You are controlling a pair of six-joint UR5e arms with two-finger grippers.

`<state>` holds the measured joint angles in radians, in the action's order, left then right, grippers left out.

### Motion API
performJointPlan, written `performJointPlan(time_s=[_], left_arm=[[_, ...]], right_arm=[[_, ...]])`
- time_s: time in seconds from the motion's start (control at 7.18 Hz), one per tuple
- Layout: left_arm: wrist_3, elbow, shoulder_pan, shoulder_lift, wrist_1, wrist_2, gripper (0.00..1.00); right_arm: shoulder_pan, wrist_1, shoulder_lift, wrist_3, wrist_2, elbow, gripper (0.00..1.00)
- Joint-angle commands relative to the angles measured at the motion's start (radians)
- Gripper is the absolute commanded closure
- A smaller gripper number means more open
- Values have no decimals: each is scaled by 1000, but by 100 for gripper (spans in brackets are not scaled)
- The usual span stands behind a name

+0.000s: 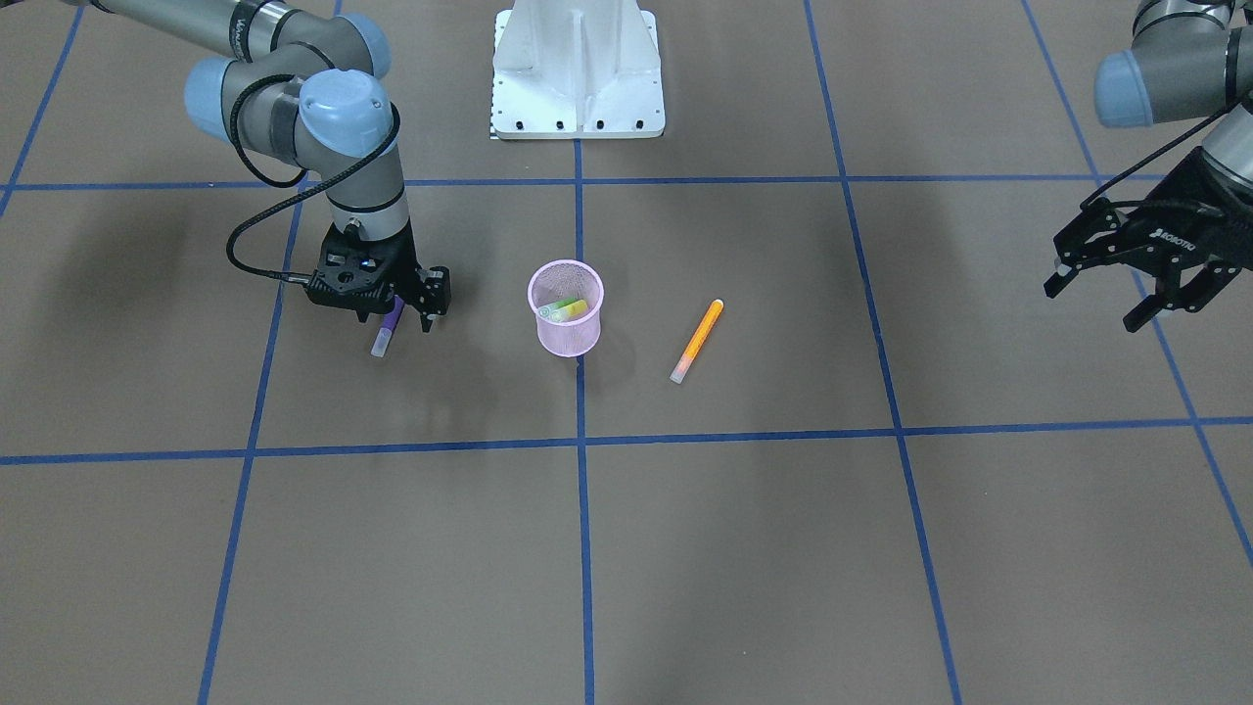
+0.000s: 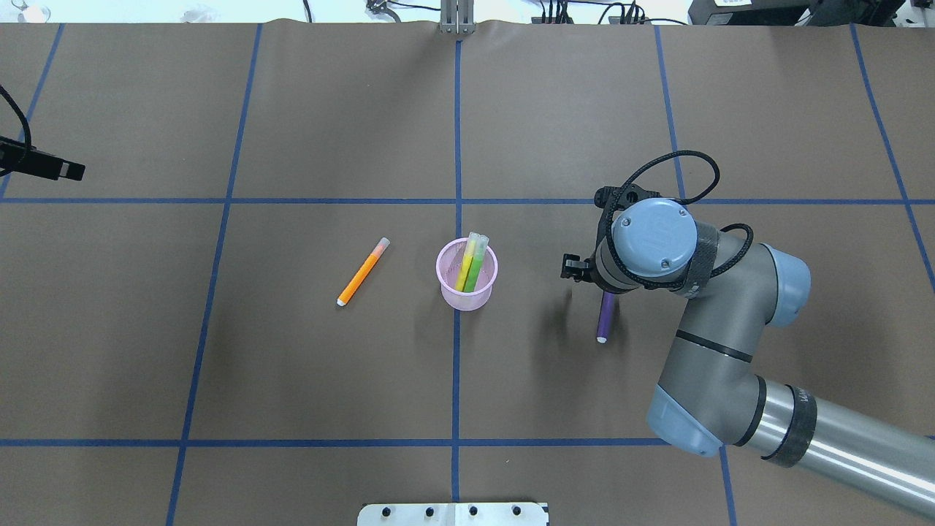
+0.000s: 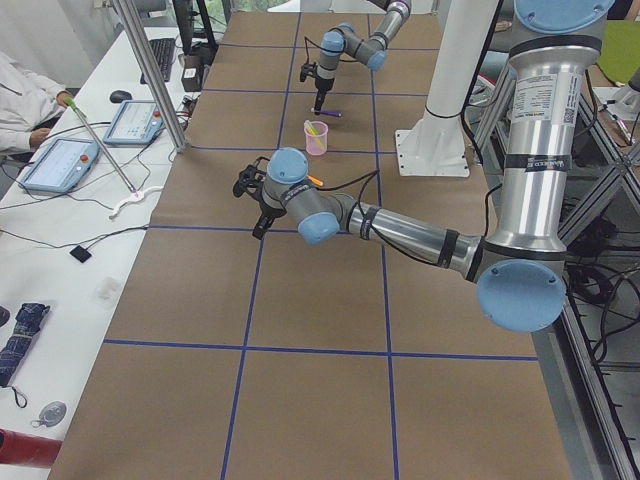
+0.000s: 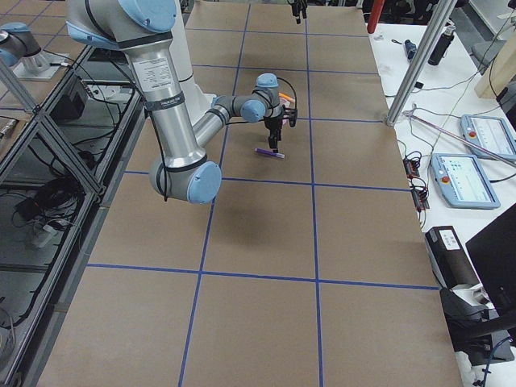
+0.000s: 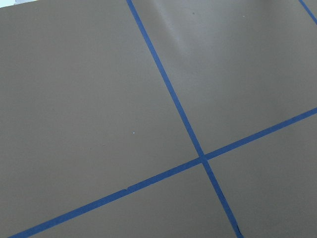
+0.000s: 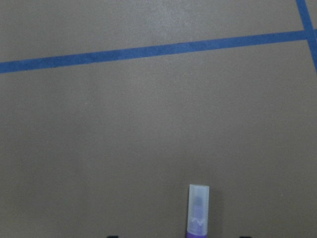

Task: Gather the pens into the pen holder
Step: 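Lower the right gripper and close on the purple marker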

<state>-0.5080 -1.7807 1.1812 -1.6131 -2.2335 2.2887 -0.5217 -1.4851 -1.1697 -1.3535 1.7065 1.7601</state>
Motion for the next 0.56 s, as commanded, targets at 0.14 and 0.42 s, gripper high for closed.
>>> performJointPlan(time_s=[0.14,0.42], left_arm=[[0,-2,0,-1,-9,0,0],[-1,-2,0,-1,-9,0,0]], right_arm=[[5,9,-30,-9,-18,-7,67],[8,9,-30,-9,-18,-8,68]])
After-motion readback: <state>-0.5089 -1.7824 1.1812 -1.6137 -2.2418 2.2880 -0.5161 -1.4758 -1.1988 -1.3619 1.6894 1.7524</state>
